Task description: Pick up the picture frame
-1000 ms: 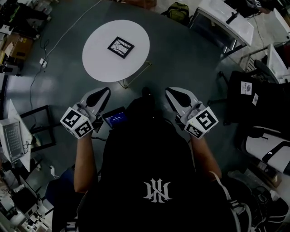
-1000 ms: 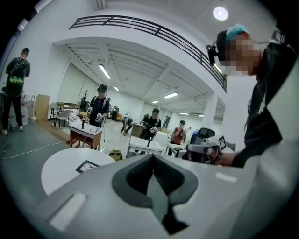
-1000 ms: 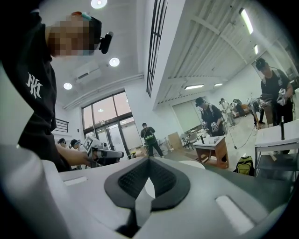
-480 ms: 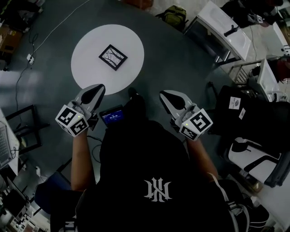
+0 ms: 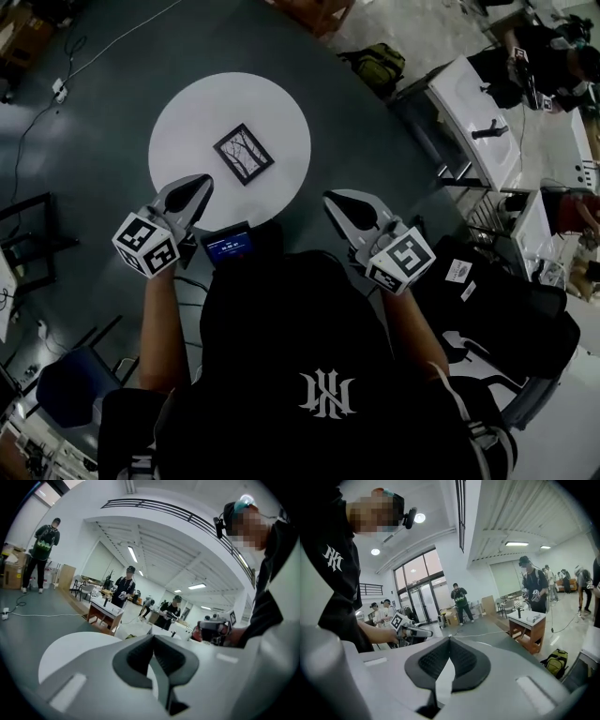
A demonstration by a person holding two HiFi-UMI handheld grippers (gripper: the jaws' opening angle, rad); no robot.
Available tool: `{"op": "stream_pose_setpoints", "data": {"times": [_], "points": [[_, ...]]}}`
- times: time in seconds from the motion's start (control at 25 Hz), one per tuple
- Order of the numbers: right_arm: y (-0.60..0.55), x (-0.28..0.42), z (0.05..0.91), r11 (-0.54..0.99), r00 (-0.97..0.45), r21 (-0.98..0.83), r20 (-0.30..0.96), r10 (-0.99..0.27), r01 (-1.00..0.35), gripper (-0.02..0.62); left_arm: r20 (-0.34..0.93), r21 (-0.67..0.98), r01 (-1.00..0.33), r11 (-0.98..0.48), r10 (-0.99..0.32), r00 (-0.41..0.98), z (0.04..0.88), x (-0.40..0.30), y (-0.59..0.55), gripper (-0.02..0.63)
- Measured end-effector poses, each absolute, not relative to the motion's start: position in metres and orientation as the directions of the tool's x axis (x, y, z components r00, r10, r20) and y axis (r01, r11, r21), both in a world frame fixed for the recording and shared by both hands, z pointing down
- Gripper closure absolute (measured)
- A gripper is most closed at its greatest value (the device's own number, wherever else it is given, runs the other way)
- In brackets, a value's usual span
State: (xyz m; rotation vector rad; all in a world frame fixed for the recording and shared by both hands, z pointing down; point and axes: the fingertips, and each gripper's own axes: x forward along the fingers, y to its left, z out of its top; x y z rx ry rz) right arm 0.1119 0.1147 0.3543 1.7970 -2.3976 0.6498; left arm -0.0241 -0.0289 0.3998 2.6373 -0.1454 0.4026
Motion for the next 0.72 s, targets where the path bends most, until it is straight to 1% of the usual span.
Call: {"op": "stream_pose_setpoints", "data": {"times": [0.24,0.48,0.64,0.72], "points": [[0.057,0.138,0.374,0.295,-0.389,-0.304,0.327,-0.861,-0.906,0.594,0.354,0.455,-0.284,-0.844,-0.121,0.927,0.425,-0.022,-0.061,0.603],[-0.001,0.141,0.411,0.419,-0.519,-0.320,0.368,-0.771,-0.849,0.594,0.450,0.479,-0.456,-0.750,-0.236,0.861,0.460,-0.038,-0.076,0.603],[-0.044,0.141,0.448,0.482,-0.578,-0.320,0.406,-0.708,-0.816,0.592,0.511,0.467,-0.517,-0.717,-0.258,0.820,0.488,-0.037,-0.087,0.591],[-0.057,0.137,0.472,0.499,-0.605,-0.343,0.430,-0.670,-0.796,0.555,0.535,0.455,-0.559,-0.693,-0.289,0.794,0.501,-0.040,-0.095,0.581]]}}
